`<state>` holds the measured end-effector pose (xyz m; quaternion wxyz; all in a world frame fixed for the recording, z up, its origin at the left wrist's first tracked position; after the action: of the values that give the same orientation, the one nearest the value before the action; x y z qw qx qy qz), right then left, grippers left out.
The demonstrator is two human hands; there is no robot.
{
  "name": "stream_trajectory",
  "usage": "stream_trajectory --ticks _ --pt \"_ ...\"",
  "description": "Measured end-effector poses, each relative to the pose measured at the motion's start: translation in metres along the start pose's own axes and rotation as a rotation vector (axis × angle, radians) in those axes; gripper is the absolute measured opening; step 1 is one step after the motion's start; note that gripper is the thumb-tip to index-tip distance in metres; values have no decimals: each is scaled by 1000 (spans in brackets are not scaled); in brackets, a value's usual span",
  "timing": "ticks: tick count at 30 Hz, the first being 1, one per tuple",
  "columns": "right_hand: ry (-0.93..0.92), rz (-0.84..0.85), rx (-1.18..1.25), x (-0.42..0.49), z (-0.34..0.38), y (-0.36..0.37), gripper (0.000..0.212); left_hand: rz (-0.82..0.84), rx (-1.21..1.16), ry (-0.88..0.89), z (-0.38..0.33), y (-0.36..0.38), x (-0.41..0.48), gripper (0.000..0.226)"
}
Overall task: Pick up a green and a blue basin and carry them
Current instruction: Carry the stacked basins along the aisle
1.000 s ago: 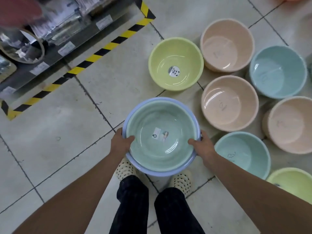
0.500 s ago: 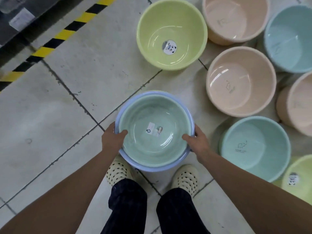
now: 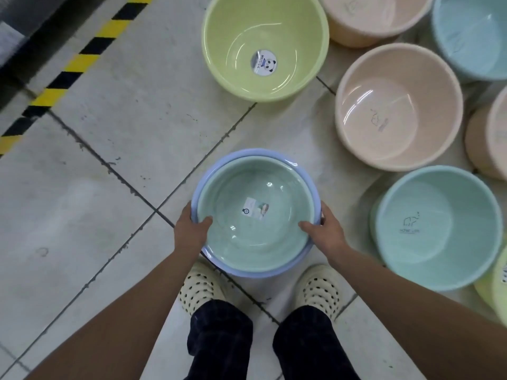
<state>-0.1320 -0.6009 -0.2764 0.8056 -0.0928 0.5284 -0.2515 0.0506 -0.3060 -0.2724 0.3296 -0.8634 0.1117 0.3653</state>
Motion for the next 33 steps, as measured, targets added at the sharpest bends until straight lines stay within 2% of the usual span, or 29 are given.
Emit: stream_trajectory --ticks 3,9,15,19,22,27,33 --pt "47 43 -4 -3 2 -5 70 71 78 -26 -12 -5 0 37" --pt "92 55 32 -42 32 -35 62 184 134 40 -65 -35 -26 54" --pt "49 -22 140 -90 113 -78 56 188 119 104 -154 -77 -55 55" --pt "28 -78 178 -115 181 -105 47 187 45 72 -212 -106 -62 63" --pt "30 -96 170 -128 224 -124 41 217 23 86 -257 -124 -65 53" --pt "36 -136 199 -150 282 -147 34 277 74 164 -338 -150 -63 56" --pt "67 -137 196 -145 332 -169 44 245 179 228 -423 -159 -43 40"
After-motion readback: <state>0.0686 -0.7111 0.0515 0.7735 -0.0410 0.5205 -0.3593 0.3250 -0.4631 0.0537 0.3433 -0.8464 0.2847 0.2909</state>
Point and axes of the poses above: each hand's wrist, its own x-axis towards the middle knuckle, its own y-axis out of the palm, z = x × y, the point moved 7 cm from there along x, towards the middle knuckle, and after that the axes turned 5 degrees about -x, right-handed, at the moved point
